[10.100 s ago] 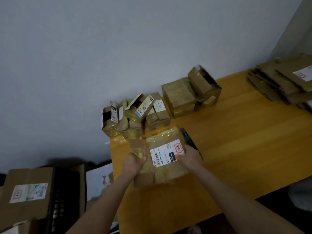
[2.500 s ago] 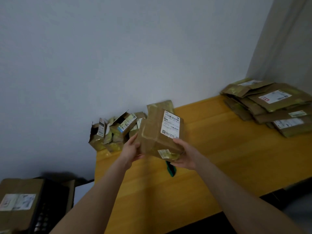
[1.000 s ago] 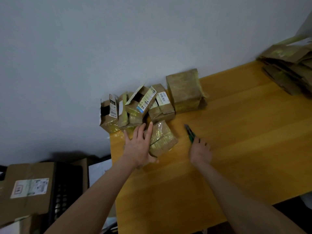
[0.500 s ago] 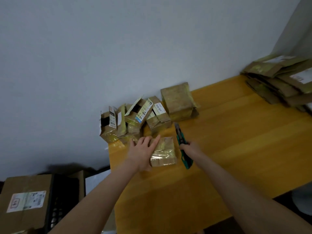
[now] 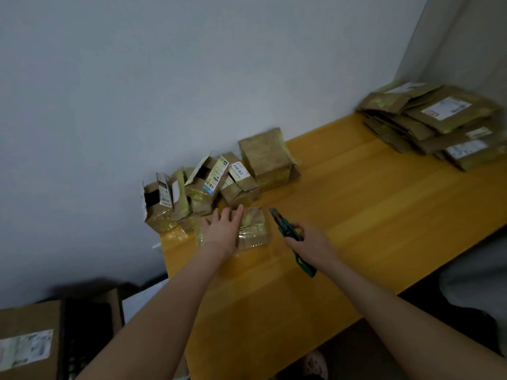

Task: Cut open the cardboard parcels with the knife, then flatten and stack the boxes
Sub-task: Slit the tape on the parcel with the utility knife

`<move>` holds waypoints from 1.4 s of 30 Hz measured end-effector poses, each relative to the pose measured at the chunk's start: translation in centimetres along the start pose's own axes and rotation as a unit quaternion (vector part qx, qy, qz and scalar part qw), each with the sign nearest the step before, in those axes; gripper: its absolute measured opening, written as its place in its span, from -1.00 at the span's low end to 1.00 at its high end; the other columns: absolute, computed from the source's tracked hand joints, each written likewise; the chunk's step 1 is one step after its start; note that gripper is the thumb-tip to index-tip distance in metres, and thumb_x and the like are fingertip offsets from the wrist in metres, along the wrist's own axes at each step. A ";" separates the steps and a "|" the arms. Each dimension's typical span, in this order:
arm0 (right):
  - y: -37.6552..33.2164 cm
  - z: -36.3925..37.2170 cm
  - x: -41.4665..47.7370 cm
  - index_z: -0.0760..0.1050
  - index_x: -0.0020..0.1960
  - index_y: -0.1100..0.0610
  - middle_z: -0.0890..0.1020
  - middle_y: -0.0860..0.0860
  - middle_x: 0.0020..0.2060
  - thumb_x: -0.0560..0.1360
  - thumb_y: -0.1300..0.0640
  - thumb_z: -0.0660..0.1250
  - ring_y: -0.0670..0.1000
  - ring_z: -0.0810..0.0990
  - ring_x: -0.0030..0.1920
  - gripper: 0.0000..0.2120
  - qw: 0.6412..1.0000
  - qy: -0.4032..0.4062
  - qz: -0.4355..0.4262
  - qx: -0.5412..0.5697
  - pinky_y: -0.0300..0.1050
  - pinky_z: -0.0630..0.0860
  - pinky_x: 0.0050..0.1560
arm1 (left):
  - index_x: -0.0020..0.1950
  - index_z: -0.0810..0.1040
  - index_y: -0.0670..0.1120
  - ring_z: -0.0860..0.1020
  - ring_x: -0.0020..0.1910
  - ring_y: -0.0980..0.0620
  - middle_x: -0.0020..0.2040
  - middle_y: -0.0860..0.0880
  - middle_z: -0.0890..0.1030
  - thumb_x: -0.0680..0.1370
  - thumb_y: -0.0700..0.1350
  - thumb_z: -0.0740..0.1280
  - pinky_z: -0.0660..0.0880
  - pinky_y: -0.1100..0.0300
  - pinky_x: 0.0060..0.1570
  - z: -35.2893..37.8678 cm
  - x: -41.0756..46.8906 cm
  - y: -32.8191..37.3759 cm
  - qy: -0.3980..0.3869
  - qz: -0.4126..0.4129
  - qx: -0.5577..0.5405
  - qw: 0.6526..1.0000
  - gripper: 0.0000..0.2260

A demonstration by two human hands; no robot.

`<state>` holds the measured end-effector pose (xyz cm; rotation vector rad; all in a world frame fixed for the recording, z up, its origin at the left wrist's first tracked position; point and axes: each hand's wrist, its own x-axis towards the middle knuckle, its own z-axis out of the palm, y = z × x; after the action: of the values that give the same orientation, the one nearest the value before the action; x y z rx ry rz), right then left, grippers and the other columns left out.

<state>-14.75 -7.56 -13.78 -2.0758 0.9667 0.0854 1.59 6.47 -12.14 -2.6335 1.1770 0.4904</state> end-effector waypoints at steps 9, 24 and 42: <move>-0.8 -0.8 -0.9 0.43 0.34 -0.13 0.63 -0.04 -0.11 0.55 -0.08 0.21 -0.01 0.58 -0.17 -0.64 0.973 0.010 -0.087 -0.214 -0.13 0.52 -0.28 | 0.59 -0.19 0.04 0.04 0.54 -0.21 0.54 -0.11 0.11 0.36 0.03 0.54 0.06 -0.26 0.47 0.2 0.0 0.0 0.006 0.001 -0.003 1.000 0.07; -0.3 -1.4 -2.2 0.44 0.37 -0.11 0.58 -0.05 -0.23 0.53 0.01 0.29 -0.03 0.55 -0.26 -0.59 0.982 -0.063 -0.106 -0.141 -0.15 0.51 -0.30 | 0.58 -0.22 0.04 0.08 0.52 -0.23 0.54 -0.14 0.10 0.39 0.07 0.52 0.08 -0.26 0.46 0.7 -0.3 0.4 0.019 -0.001 0.010 1.000 0.06; 0.7 -1.4 -2.9 0.49 -0.08 0.06 0.55 0.00 -0.27 0.54 -0.04 0.28 -0.03 0.54 -0.28 -0.83 0.998 -0.025 0.031 0.056 -0.11 0.48 -0.30 | 0.59 -0.20 0.02 0.18 0.46 -0.21 0.48 -0.16 0.16 0.37 0.22 0.47 0.20 -0.22 0.42 0.0 -0.3 0.6 0.011 -0.041 -0.009 0.999 0.05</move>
<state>-17.59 -7.06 -12.23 -1.9329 0.9841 0.1117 0.96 6.33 -12.05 -2.6956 1.0717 0.4606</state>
